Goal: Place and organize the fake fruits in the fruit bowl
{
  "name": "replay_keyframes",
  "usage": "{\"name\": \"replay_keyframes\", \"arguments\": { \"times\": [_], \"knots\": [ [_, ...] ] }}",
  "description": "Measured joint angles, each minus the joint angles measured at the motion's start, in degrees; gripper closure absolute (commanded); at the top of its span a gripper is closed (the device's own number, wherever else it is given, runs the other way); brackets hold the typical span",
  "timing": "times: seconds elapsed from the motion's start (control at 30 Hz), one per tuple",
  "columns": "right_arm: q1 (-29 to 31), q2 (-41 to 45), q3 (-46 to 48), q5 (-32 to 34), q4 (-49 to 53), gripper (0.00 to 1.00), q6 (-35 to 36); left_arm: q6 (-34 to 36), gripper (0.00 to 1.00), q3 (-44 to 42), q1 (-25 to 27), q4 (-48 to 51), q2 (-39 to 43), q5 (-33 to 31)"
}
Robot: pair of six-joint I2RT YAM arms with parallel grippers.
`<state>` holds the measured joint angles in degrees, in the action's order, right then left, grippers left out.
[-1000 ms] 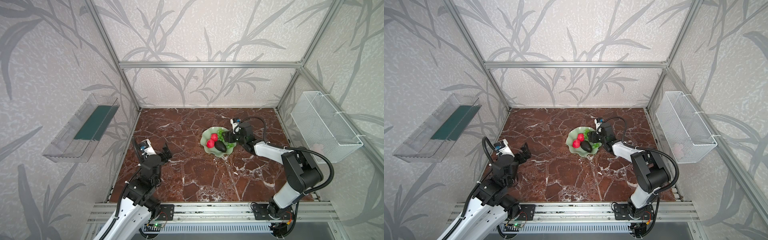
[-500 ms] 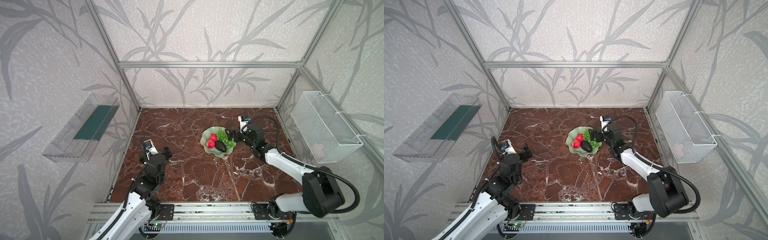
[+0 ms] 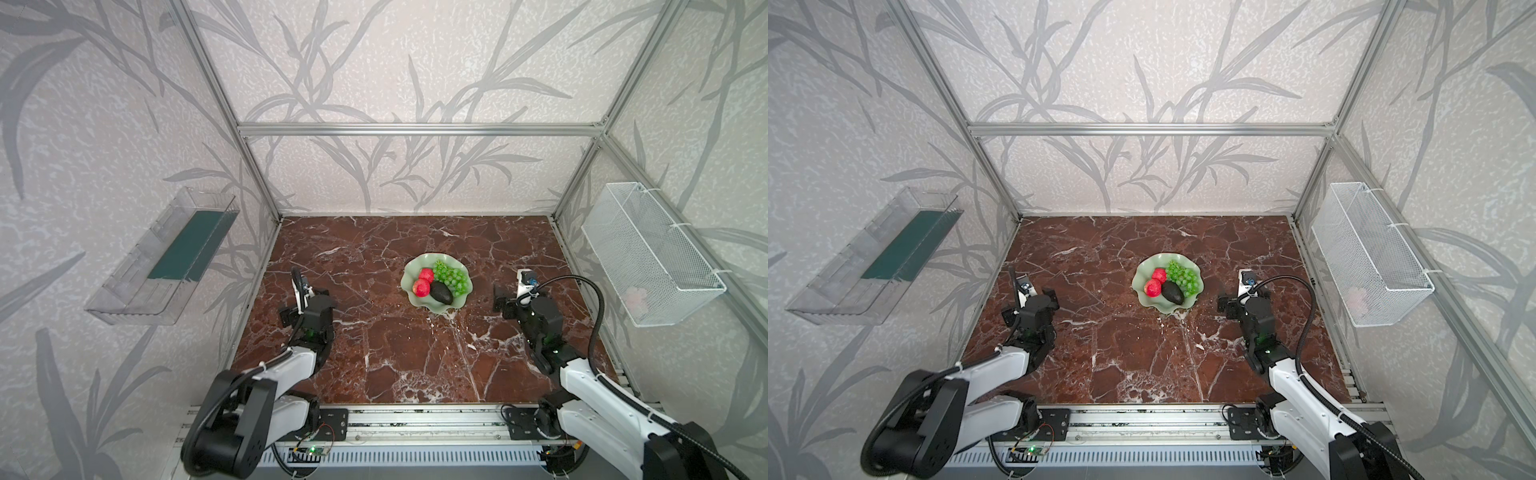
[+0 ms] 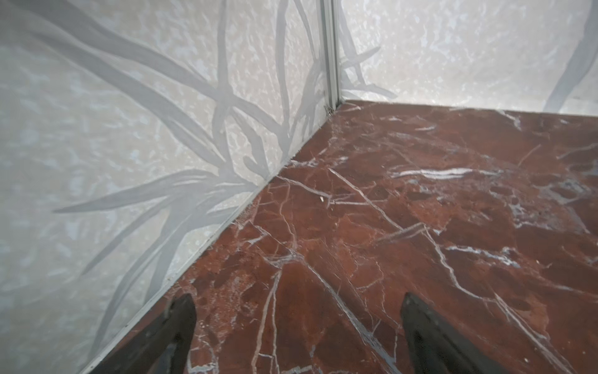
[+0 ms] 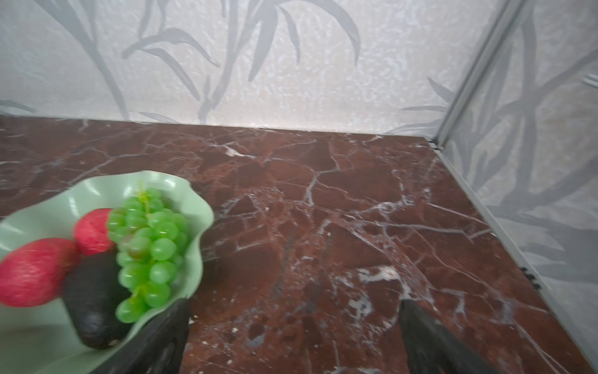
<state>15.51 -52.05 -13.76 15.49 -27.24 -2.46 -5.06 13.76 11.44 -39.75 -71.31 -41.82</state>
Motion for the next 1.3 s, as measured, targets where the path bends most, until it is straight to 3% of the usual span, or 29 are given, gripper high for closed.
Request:
{"name": "replay_keyframes", "arguments": {
  "times": [0.13, 0.3, 0.47, 0.57, 0.8, 1.3],
  "knots": [
    [-2.34, -7.34, 2.47, 2.51, -9.07, 0.01, 2.45, 2.84, 0.01, 1.31, -0.33, -5.92, -6.32, 5.31],
    [-3.74, -24.3, 3.72, 1.92, -27.23, 0.01, 5.05, 5.88, 0.01, 6.69, -0.46, -8.11, -11.34, 8.37],
    [-4.68, -40.52, 3.74, -1.07, -40.65, 0.01, 7.45, 5.99, 0.01, 2.56, -4.04, -21.81, -17.33, 12.28],
    [-4.81, -41.44, 1.42, -3.76, -40.13, 0.01, 8.59, 5.49, 0.01, 2.71, -5.88, -21.16, -21.09, 14.32],
    [-6.4, -40.33, -4.39, -7.63, -37.33, 0.01, 9.05, 2.54, 0.01, 6.67, -9.7, -17.84, -19.74, 18.18],
    [-7.34, -40.13, -4.9, -8.52, -33.99, 0.01, 8.26, 2.03, 0.01, 6.67, -9.75, -17.22, -19.74, 19.69]
  ]
}}
